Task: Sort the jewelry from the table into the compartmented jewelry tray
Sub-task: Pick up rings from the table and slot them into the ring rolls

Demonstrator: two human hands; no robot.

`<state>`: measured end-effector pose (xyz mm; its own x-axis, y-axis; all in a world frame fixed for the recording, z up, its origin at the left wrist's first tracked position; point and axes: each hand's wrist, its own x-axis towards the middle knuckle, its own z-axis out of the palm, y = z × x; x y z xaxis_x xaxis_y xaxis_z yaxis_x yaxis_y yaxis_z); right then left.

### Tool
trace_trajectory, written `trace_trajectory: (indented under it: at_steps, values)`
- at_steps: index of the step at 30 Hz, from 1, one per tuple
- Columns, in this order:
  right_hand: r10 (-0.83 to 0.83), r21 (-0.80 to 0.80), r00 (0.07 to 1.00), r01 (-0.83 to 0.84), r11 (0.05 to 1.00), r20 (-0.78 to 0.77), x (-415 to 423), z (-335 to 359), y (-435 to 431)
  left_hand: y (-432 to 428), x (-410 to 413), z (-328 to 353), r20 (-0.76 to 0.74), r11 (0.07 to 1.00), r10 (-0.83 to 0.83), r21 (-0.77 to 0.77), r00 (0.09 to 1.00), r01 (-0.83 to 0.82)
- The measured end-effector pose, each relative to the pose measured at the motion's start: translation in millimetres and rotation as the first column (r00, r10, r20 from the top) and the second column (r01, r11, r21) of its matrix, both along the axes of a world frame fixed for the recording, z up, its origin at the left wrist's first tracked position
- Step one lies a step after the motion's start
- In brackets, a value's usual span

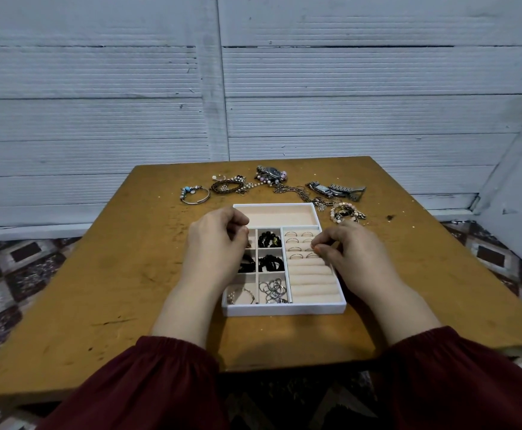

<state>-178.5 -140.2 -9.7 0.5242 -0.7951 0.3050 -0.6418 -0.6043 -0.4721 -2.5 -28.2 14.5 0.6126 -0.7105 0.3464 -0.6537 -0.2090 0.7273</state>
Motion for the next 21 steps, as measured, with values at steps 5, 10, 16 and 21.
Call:
trace_trajectory:
  at_steps: [5,10,16,21]
  values:
    - [0.004,0.004,1.0,-0.004,1.0,-0.022,1.4,-0.3,-2.3,1.5,1.6,-1.1,0.004,1.0,-0.007,0.006,1.0,0.007]
    - [0.01,0.02,1.0,-0.01,1.0,-0.028,4.4,-2.6,-4.5,0.8,3.0,-2.5,0.003,1.0,-0.004,0.002,1.0,0.004]
    - [0.01,0.03,1.0,-0.01,0.999,-0.021,5.4,-2.8,-4.5,1.1,1.9,-2.0,-0.003,1.0,0.011,0.007,1.0,-0.011]
    - [0.017,0.039,1.0,-0.017,0.999,0.001,5.3,-1.6,-2.7,0.8,1.1,0.0,-0.005,1.0,0.016,0.014,1.0,-0.015]
